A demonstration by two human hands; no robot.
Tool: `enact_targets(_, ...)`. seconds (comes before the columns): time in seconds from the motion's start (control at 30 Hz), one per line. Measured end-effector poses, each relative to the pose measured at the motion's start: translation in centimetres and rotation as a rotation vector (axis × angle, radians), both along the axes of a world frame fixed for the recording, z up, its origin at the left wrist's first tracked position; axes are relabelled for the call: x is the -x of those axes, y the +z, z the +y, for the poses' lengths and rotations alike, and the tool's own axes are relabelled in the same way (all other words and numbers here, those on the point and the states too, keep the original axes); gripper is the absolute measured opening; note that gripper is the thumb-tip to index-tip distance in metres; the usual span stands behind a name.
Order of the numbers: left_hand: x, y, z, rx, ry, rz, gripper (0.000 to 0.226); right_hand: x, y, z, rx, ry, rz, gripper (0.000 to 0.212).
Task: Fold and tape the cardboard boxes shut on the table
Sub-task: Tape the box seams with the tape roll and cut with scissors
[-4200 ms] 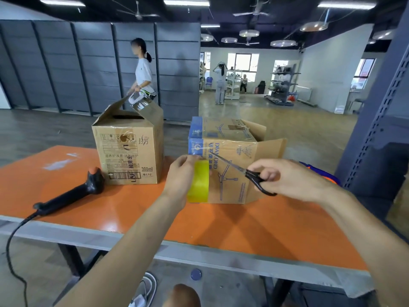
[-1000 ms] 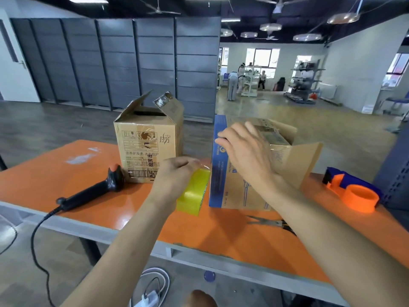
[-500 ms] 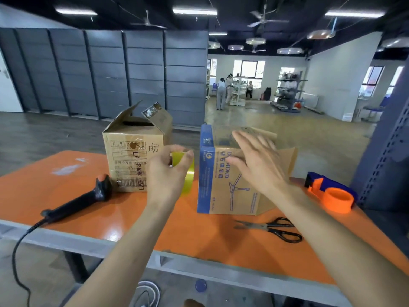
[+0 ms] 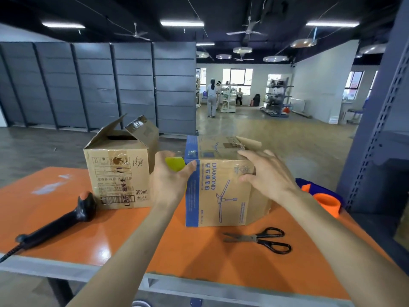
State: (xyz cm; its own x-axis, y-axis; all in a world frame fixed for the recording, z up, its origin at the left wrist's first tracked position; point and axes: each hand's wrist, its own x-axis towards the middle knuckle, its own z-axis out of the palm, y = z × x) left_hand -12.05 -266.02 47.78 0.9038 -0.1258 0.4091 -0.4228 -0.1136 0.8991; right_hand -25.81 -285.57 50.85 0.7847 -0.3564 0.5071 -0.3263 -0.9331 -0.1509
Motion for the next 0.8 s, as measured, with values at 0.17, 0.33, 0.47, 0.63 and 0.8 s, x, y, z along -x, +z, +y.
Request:
enact_targets(0.17,0.1,-0.4,-0.1,0.112,-0.056,0.071,0.053,0.6,1.7,0.1,0.235,0.078,-0.14,0.069)
enact_targets(0.33,0.4,-0.6,0.3,0.104,-0.12,0.131,0.048,1.6,7.4,1.5,0.646,0.09,-0.08,0.063)
enact_targets(0.47,1.2,-1.1,0.5,0.105,-0.099,0.122,0.041,0.3,9.6,4.2,0.743,0.147,0.124,0.032)
enact_targets(0.63,1.9,-3.1,-0.4,0.046,-0.116,0.084,0.035,-0.7,6.6,4.5,0.49,0.307,0.147,0.034)
enact_targets(0.8,1.9,-3.0,-1.7,0.042,-0.091,0.059,0.036,1.4,5.4,-1.1,0.312,0.126,-0.032,0.057)
